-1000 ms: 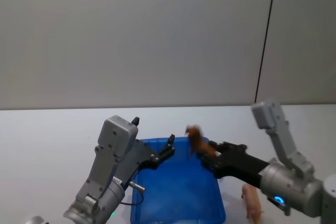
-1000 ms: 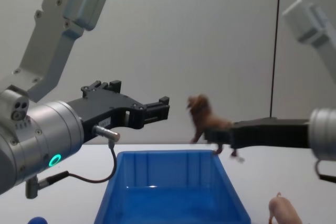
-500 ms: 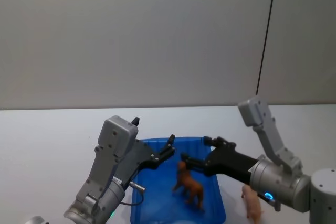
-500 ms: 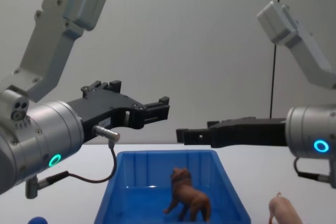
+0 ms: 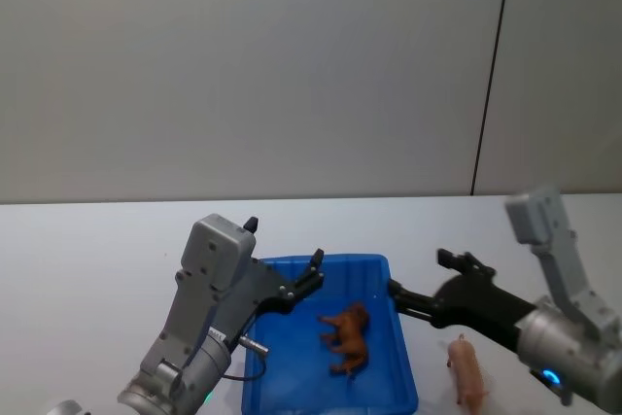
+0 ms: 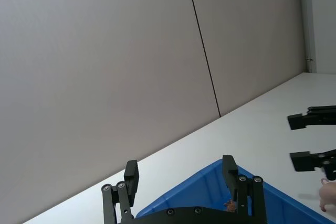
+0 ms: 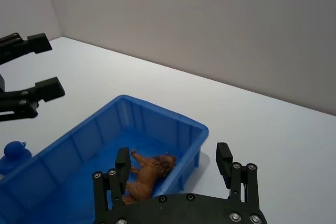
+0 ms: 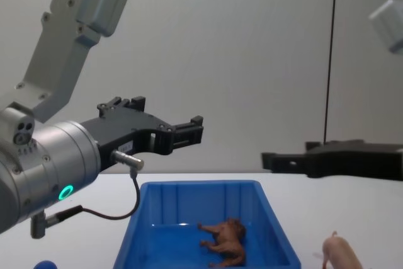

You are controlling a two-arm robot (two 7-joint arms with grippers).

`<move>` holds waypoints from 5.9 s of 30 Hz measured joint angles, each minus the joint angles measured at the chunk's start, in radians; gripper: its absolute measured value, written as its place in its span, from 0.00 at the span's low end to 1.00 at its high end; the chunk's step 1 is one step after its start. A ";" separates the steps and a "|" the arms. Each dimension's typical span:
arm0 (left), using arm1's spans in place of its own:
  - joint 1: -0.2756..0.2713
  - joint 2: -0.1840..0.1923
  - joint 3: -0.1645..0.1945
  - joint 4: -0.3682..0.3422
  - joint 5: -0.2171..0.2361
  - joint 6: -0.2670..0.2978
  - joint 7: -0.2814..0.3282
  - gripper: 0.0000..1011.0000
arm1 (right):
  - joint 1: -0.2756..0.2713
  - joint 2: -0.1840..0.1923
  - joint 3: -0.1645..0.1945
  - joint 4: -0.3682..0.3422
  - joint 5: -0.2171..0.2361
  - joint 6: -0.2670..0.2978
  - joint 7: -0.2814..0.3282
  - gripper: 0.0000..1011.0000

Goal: Pick up the two dolls from the table and place them into the box.

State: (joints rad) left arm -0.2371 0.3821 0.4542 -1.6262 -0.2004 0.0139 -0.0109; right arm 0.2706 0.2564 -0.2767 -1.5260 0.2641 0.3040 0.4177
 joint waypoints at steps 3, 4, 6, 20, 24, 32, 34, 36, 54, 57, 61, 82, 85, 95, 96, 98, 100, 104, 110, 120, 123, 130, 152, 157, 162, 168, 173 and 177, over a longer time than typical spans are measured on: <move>0.000 0.000 0.000 0.000 0.000 0.000 0.000 0.99 | -0.031 0.022 0.011 -0.029 0.016 0.000 -0.021 0.99; 0.000 0.000 0.000 0.000 0.000 0.000 0.000 0.99 | -0.037 0.027 0.013 -0.036 0.020 0.000 -0.026 0.99; 0.000 0.000 0.000 0.000 0.000 0.000 0.000 0.99 | -0.060 0.041 0.019 -0.055 0.031 0.003 -0.041 0.99; 0.000 0.000 0.000 0.000 0.000 0.000 0.000 0.99 | -0.171 0.100 0.031 -0.125 0.053 0.040 -0.107 0.99; 0.000 0.000 0.000 0.000 0.000 0.000 0.000 0.99 | -0.188 0.105 0.028 -0.127 0.050 0.052 -0.121 0.99; 0.000 0.000 0.000 0.000 0.000 0.000 0.000 0.99 | -0.210 0.106 0.019 -0.122 0.042 0.076 -0.144 0.99; 0.000 0.000 0.000 0.000 0.000 0.000 0.000 0.99 | -0.212 0.105 0.018 -0.119 0.042 0.081 -0.149 0.99; 0.000 0.000 0.000 0.000 0.000 0.000 0.000 0.99 | -0.215 0.102 0.014 -0.110 0.040 0.089 -0.157 0.99; 0.000 0.000 0.000 0.000 0.000 0.000 0.000 0.99 | -0.212 0.083 0.007 -0.068 0.056 0.116 -0.183 0.64; 0.000 0.000 0.000 0.000 0.000 0.000 0.000 0.99 | -0.211 0.082 0.007 -0.066 0.057 0.113 -0.187 0.55; 0.000 0.000 0.000 0.000 0.000 0.000 0.000 0.99 | -0.211 0.082 0.009 -0.066 0.057 0.101 -0.194 0.44; 0.000 0.000 0.000 0.000 0.000 0.000 0.000 0.99 | -0.167 0.074 0.019 -0.145 0.015 0.010 -0.191 0.36; 0.000 0.000 0.000 0.000 0.000 0.000 0.000 0.99 | -0.141 0.063 0.018 -0.158 0.009 0.009 -0.162 0.36; 0.000 0.000 0.000 0.000 0.000 0.000 0.000 0.99 | -0.066 0.014 -0.010 -0.154 -0.010 0.037 -0.069 0.36; 0.000 0.000 0.000 0.000 0.000 0.000 0.000 0.99 | -0.058 0.008 -0.014 -0.149 -0.013 0.042 -0.059 0.36; 0.000 0.000 0.000 0.000 0.000 0.000 0.000 0.99 | -0.042 -0.006 -0.023 -0.137 -0.019 0.054 -0.039 0.36; 0.000 0.000 0.000 0.000 0.000 0.000 0.000 0.99 | -0.029 -0.018 -0.032 -0.125 -0.022 0.063 -0.025 0.37; 0.000 0.000 0.000 0.000 0.000 0.000 0.000 0.99 | -0.002 -0.044 -0.051 -0.089 -0.033 0.086 0.010 0.50; 0.000 0.000 0.000 0.000 0.000 0.000 0.000 0.99 | 0.019 -0.063 -0.067 -0.056 -0.043 0.096 0.038 0.68; 0.000 0.000 0.000 0.000 0.000 0.000 0.000 0.99 | 0.012 -0.040 -0.065 -0.053 -0.055 0.062 0.075 0.96; 0.000 0.000 0.000 0.000 0.000 0.000 0.000 0.99 | 0.000 -0.025 -0.058 -0.063 -0.051 0.050 0.078 0.99; 0.000 0.000 0.000 0.000 0.000 0.000 0.000 0.99 | -0.042 0.031 -0.028 -0.095 -0.018 0.021 0.073 0.99; 0.032 0.027 -0.010 -0.036 0.002 0.027 0.038 0.99 | -0.144 0.148 0.046 -0.138 0.099 -0.061 0.031 0.99; 0.070 0.056 -0.017 -0.072 -0.008 0.056 0.090 0.99 | -0.151 0.156 0.051 -0.141 0.108 -0.066 0.029 0.99; 0.114 0.085 -0.022 -0.108 -0.027 0.076 0.145 0.99 | -0.157 0.162 0.055 -0.143 0.115 -0.071 0.026 0.99; 0.177 0.119 -0.026 -0.143 -0.060 0.094 0.218 0.99 | -0.161 0.167 0.058 -0.145 0.120 -0.075 0.025 0.99; 0.218 0.137 -0.028 -0.156 -0.084 0.097 0.264 0.99 | -0.163 0.169 0.059 -0.145 0.122 -0.077 0.024 0.99; 0.252 0.149 -0.029 -0.158 -0.106 0.096 0.294 0.99 | -0.164 0.171 0.060 -0.146 0.123 -0.078 0.023 0.99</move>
State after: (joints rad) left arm 0.0146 0.5309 0.4253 -1.7840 -0.3064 0.1096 0.2828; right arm 0.1065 0.4273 -0.2163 -1.6716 0.3874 0.2264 0.4412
